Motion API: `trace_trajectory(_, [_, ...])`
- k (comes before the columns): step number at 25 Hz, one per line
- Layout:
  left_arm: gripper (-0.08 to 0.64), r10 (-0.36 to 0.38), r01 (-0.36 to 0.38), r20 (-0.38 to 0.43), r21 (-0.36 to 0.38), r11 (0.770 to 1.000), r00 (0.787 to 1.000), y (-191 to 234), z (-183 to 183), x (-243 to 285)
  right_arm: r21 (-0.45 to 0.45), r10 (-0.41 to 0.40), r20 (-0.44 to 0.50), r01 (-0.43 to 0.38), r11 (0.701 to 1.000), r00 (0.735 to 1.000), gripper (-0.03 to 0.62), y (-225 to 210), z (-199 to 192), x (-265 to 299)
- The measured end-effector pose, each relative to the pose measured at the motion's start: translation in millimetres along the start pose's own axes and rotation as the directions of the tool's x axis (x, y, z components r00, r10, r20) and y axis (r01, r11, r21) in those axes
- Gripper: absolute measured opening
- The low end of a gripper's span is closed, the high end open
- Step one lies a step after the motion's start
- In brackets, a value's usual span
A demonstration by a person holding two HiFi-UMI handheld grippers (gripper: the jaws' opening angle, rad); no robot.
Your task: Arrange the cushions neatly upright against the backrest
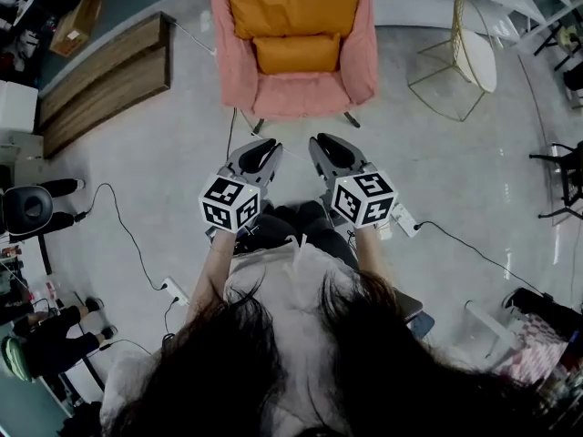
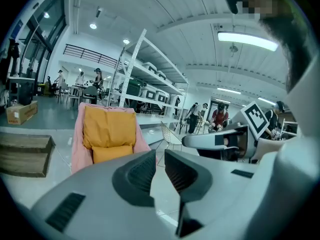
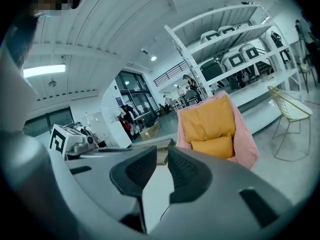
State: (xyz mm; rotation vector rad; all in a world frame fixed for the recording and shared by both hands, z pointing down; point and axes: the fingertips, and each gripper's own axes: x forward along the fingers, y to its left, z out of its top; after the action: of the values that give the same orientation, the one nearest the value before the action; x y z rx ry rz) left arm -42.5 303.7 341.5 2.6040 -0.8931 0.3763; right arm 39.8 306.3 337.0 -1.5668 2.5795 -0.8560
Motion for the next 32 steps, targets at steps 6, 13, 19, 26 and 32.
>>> trace_trajectory(6, [0.048, -0.016, 0.017, -0.014, 0.038, 0.999, 1.0, 17, 1, -25, 0.002, -0.028, 0.003, 0.028, 1.0, 1.0, 0.081, 21, -3, 15])
trace_trajectory(13, [0.048, -0.041, 0.043, -0.021, 0.094, 0.995, 0.999, 45, 2, -57, -0.003, -0.057, 0.009, 0.057, 0.998, 0.998, 0.081, 61, -9, 39])
trace_trajectory(19, [0.048, -0.071, 0.071, 0.003, 0.097, 0.993, 0.997, 60, 6, -76, -0.032, -0.078, 0.001, 0.078, 0.996, 0.997, 0.078, 86, -13, 51])
trace_trajectory(26, [0.048, -0.081, 0.077, 0.037, 0.094, 0.993, 0.996, 66, 13, -85, -0.065, -0.093, 0.0, 0.092, 0.994, 0.996, 0.078, 99, -12, 52])
trace_trajectory(32, [0.048, -0.096, 0.09, 0.056, 0.09, 0.992, 0.994, 63, 18, -85, -0.083, -0.103, -0.001, 0.102, 0.991, 0.995, 0.078, 101, -10, 48])
